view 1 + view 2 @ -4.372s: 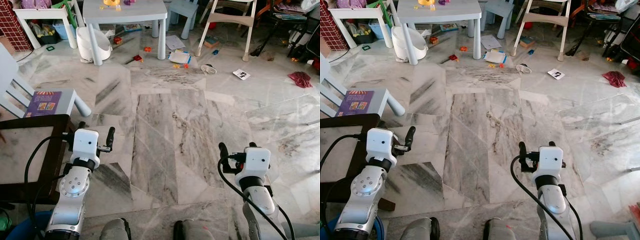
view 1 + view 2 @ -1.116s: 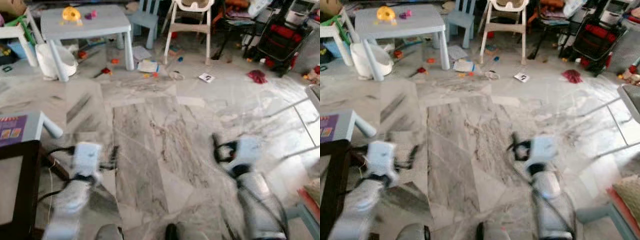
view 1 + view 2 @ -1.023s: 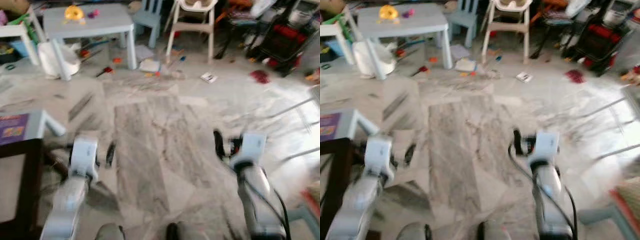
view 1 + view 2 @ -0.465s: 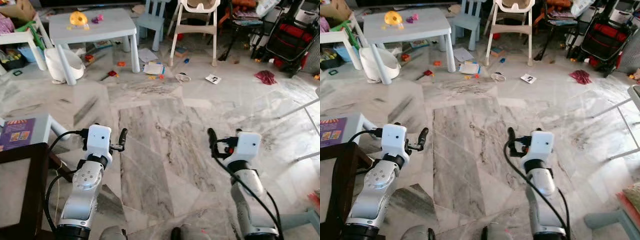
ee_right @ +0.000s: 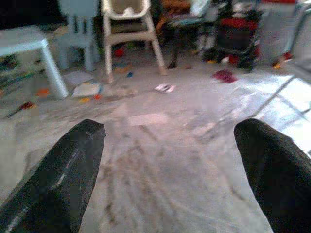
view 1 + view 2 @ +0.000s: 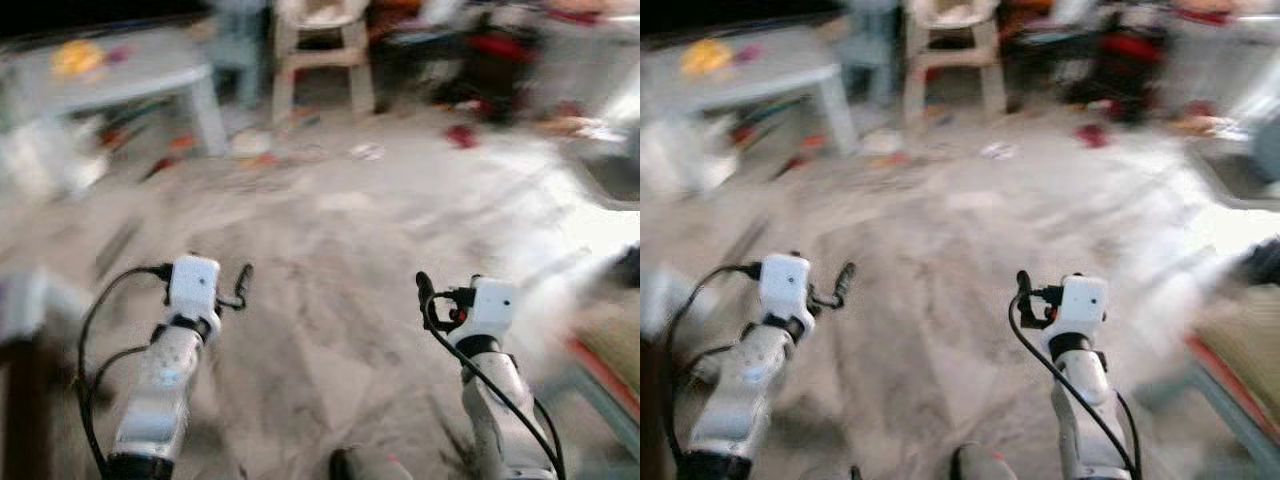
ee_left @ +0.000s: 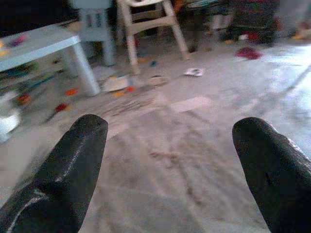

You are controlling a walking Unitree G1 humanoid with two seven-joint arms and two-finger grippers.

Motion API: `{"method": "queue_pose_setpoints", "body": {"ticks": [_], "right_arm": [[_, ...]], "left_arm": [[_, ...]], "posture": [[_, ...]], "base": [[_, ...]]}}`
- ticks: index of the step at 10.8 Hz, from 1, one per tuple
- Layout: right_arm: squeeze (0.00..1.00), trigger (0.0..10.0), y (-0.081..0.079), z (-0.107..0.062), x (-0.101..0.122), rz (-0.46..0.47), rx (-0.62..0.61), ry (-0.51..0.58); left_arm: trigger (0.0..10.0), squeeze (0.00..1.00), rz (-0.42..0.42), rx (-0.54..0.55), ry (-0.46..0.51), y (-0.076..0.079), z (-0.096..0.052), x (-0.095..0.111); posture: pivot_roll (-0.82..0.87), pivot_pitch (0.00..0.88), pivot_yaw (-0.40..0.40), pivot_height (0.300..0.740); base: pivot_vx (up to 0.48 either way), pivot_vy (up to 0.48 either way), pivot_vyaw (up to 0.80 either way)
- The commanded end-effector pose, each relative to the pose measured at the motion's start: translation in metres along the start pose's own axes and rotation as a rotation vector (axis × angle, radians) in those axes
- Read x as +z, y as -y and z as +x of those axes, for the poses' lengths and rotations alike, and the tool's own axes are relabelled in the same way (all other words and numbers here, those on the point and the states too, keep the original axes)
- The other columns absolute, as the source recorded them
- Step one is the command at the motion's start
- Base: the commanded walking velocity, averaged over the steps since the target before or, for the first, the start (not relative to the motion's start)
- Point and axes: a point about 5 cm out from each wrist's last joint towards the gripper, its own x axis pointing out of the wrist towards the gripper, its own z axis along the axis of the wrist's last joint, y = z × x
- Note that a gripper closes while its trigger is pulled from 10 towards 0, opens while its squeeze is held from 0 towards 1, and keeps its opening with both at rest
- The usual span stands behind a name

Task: Move the pillow to the sofa

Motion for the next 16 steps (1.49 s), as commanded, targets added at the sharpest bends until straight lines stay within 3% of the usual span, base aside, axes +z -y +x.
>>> {"method": "queue_pose_setpoints", "body": {"ticks": [1, 2, 3, 6, 10, 16], "right_arm": [[0.0, 10.0, 0.004, 0.001, 0.001, -0.001, -0.012, -0.006], [0.0, 10.0, 0.006, 0.005, 0.002, -0.082, -0.014, -0.009], [0.0, 10.0, 0.002, 0.008, 0.005, -0.107, 0.016, 0.003], [0.0, 10.0, -0.003, 0.013, 0.008, -0.113, 0.027, 0.018], [0.0, 10.0, 0.001, 0.005, 0.002, -0.105, 0.017, -0.013], [0.0, 10.0, 0.011, 0.005, 0.003, -0.118, -0.04, -0.023]], "left_arm": [[10.0, 0.0, -0.009, -0.027, 0.021, 0.004, 0.001, 0.005], [10.0, 0.0, -0.024, -0.061, 0.027, 0.012, 0.003, 0.005], [10.0, 0.0, -0.037, -0.067, 0.036, 0.013, 0.006, 0.008], [10.0, 0.0, -0.054, -0.092, 0.04, 0.016, 0.008, 0.012], [10.0, 0.0, -0.095, -0.107, 0.012, 0.025, -0.002, 0.005], [10.0, 0.0, -0.105, -0.154, -0.006, 0.032, -0.003, 0.005]], "posture": [[-0.03, 0.0, -0.018, 0.74], [-0.03, 0.0, -0.045, 0.74], [-0.03, 0.0, -0.048, 0.74], [-0.04, 0.015, -0.04, 0.74], [-0.03, 0.066, -0.072, 0.74], [-0.04, 0.081, -0.082, 0.74]], "base": [[0.24, 0.0, -0.8], [0.266, 0.0, -0.8], [0.337, 0.0, -0.8], [0.335, 0.0, -0.8], [0.392, 0.0, -0.8], [0.476, 0.0, -0.8]]}}
